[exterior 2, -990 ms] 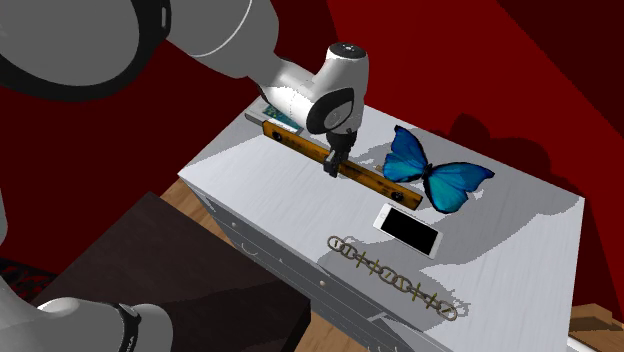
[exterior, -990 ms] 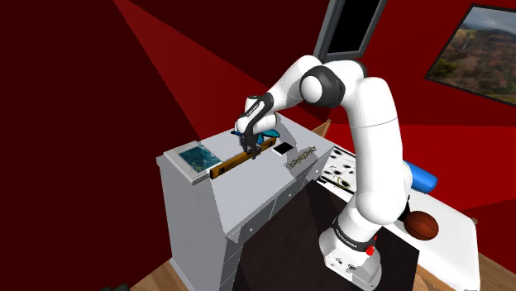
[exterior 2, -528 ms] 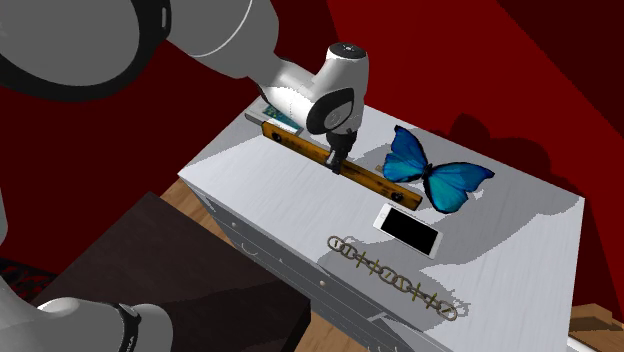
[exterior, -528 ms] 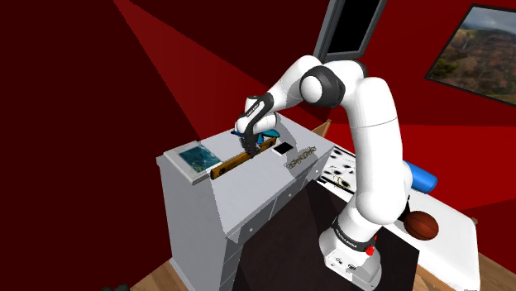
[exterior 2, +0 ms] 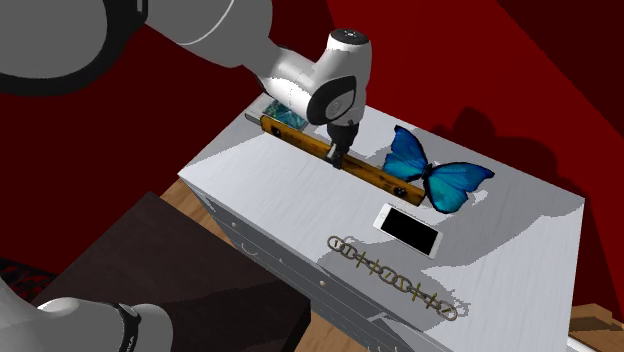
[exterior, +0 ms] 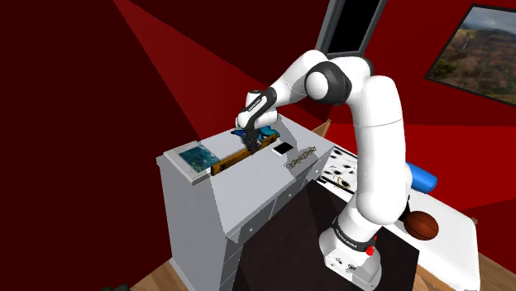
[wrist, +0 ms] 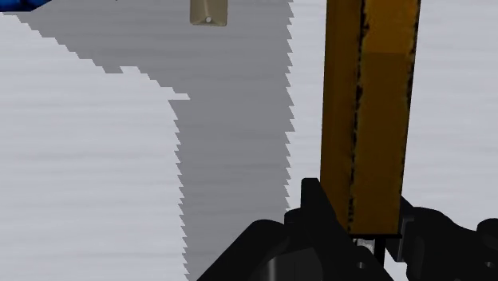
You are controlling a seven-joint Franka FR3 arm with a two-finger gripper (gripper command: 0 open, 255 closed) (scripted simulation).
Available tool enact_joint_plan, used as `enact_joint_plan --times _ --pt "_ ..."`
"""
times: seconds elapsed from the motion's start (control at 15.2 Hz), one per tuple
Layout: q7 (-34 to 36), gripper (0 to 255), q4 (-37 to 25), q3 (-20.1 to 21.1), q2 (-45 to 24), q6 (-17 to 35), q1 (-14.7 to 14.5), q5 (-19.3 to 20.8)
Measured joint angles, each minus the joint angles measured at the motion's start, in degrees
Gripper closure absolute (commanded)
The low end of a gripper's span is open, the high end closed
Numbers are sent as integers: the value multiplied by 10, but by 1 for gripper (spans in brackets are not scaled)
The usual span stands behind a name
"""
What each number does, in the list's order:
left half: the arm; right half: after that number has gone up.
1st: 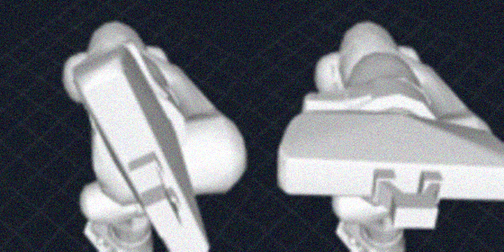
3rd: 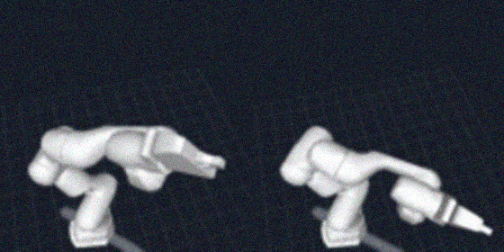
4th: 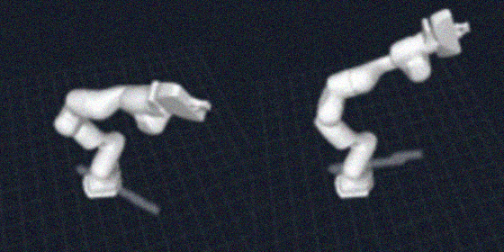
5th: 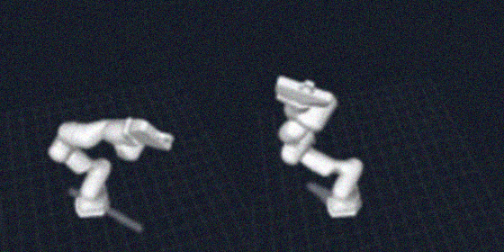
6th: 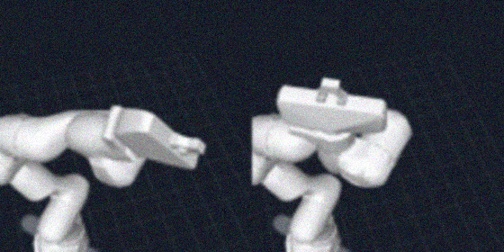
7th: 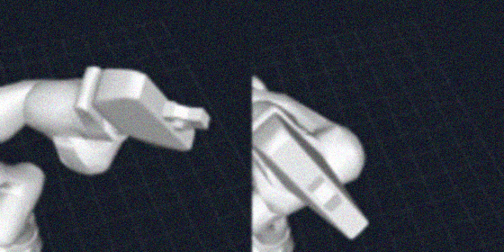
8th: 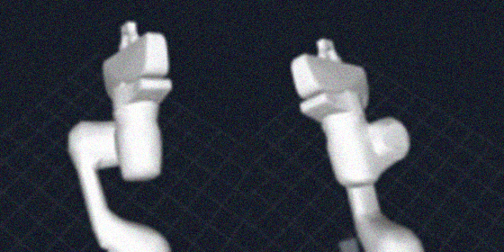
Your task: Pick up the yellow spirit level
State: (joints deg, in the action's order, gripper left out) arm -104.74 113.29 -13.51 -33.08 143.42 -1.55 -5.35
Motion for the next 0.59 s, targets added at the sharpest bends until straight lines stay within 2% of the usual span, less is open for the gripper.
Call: enact_joint_plan --times 0.59 --pt "7 255 9 -12 55 -45 -10 14"
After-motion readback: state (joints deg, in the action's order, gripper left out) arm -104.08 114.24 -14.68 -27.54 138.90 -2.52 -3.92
